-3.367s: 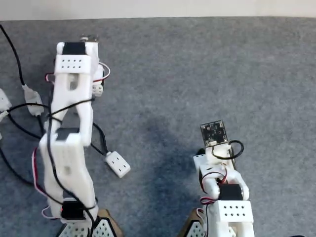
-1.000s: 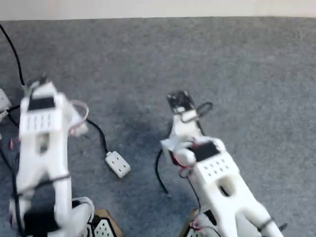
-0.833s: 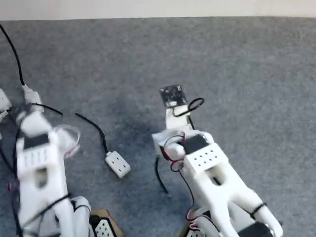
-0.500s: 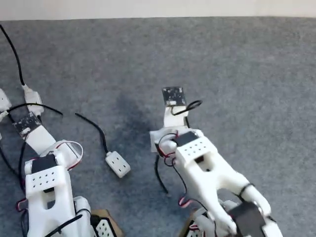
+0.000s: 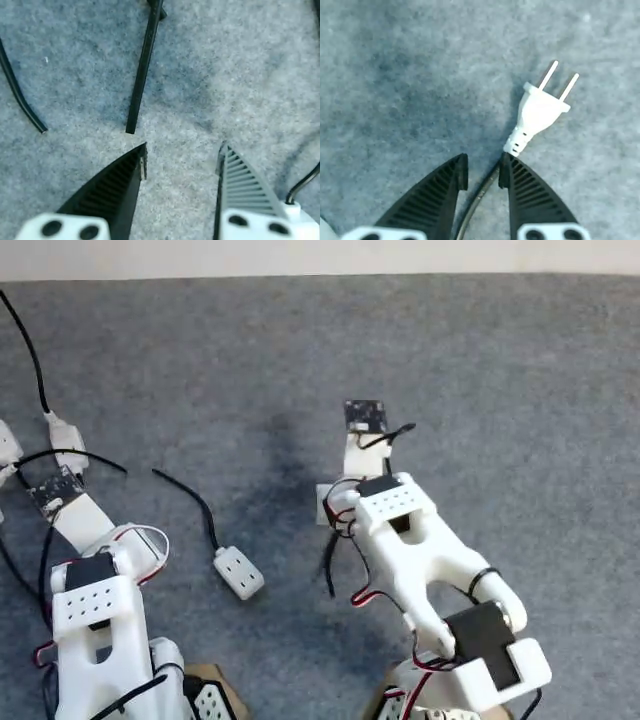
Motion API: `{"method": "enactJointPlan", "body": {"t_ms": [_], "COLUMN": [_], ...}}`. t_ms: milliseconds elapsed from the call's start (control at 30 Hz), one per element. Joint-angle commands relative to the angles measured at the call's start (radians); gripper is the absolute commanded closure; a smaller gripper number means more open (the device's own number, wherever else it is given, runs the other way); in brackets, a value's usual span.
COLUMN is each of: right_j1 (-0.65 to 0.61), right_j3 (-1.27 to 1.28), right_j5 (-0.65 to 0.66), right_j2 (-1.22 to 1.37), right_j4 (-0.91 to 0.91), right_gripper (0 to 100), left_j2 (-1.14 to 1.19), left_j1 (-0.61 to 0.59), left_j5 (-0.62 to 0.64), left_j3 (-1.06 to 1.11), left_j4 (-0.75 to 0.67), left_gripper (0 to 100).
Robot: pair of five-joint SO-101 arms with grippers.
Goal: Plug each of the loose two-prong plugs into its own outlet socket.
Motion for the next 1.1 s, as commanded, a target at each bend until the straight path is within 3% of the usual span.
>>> {"method": "enactJointPlan", "body": {"t_ms": [0, 300, 1067], "right_j1": [0.033, 0.061, 0.105], "right_j3": [-0.042, -0.047, -0.239], "right_j5": [0.020, 0.049, 0.049], "right_j2": [-0.082, -0.073, 0.263], "right_j4": [0.015, 0.001, -0.028], "right_gripper": [88.6, 88.6, 89.9], "left_j2": [0.002, 0.002, 0.001], "left_j1": [0.015, 0.016, 0.016], "left_j5": [-0.009, -0.009, -0.009], "left_j3": [0.002, 0.024, 0.030], "left_j4": [-0.014, -0.052, -0.054], "left_gripper": [77, 77, 77]}}
